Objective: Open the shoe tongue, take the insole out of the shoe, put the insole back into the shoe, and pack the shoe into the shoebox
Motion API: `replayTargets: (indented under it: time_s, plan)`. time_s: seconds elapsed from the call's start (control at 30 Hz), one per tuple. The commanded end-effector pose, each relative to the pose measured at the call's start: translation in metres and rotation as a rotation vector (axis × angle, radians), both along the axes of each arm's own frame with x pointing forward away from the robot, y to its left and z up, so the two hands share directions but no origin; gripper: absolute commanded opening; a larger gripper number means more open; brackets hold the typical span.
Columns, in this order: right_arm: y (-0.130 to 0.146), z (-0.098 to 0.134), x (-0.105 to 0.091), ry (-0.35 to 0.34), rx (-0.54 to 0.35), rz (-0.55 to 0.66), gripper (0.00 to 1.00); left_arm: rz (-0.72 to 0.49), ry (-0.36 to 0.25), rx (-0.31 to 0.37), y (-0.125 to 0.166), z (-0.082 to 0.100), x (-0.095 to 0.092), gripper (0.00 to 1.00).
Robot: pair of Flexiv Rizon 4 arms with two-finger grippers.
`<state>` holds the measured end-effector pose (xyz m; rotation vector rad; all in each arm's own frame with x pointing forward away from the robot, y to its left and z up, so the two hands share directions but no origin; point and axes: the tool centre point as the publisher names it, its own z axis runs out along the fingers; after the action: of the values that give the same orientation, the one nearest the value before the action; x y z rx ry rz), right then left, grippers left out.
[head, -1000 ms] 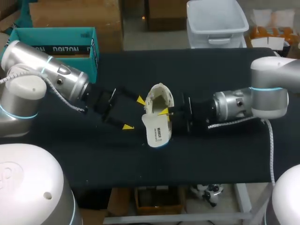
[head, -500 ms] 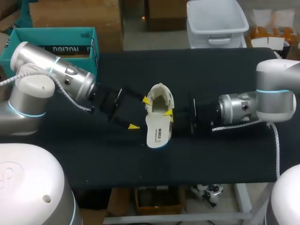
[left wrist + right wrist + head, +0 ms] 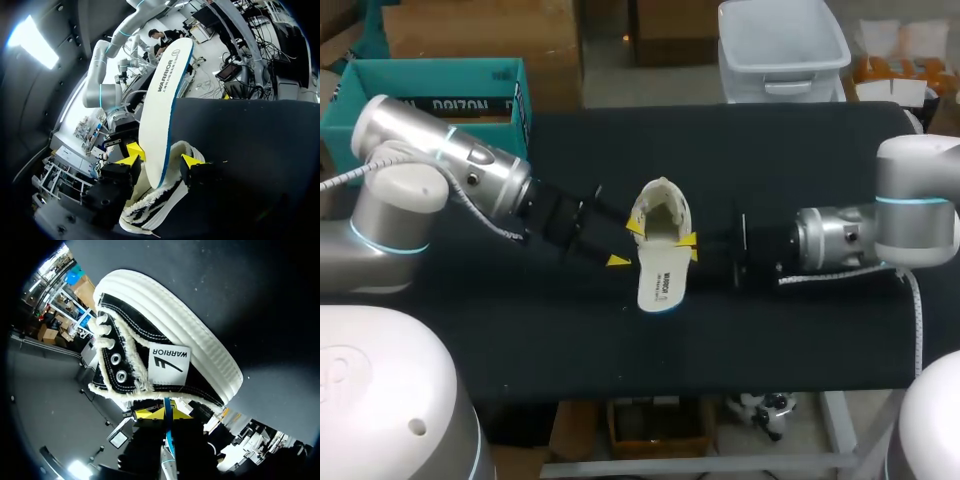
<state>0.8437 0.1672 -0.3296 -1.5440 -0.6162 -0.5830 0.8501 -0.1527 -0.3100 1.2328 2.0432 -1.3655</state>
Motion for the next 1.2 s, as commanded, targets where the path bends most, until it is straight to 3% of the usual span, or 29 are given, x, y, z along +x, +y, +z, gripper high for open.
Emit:
replayTargets:
  time_s: [0.03,0.4,0.47,0.53,0.73,0.77,0.93,1.0,1.2]
  plan:
    - [-0.004,-0.007,0.007,-0.005,0.031,0.01,0.0,0.007,-0.002,-0.008,-0.007,-0.007,0.001,0.47]
    - [-0.003,-0.01,0.017,0.004,0.039,0.023,0.0,0.025,0.009,-0.01,-0.013,-0.016,0.008,0.45]
    - [-0.003,-0.01,0.017,0.005,0.038,0.023,0.0,0.03,0.012,-0.013,-0.015,-0.017,0.01,0.41]
    - [-0.003,-0.01,0.018,0.007,0.037,0.023,0.0,0.035,0.014,-0.016,-0.016,-0.019,0.013,0.27]
    - [-0.003,-0.011,0.019,0.012,0.035,0.023,0.0,0.06,0.024,-0.019,-0.023,-0.027,0.027,0.14]
    - [-0.003,-0.011,0.02,0.013,0.035,0.023,0.0,0.061,0.026,-0.02,-0.024,-0.028,0.028,0.07]
    - [-0.002,-0.012,0.023,0.014,0.036,0.025,0.0,0.059,0.03,-0.019,-0.027,-0.029,0.032,0.06]
    - [-0.002,-0.013,0.024,0.015,0.036,0.026,0.0,0.058,0.031,-0.018,-0.027,-0.03,0.033,0.0]
    - [0.0,-0.015,0.029,0.022,0.04,0.034,0.0,0.068,0.033,-0.015,-0.025,-0.033,0.036,0.0]
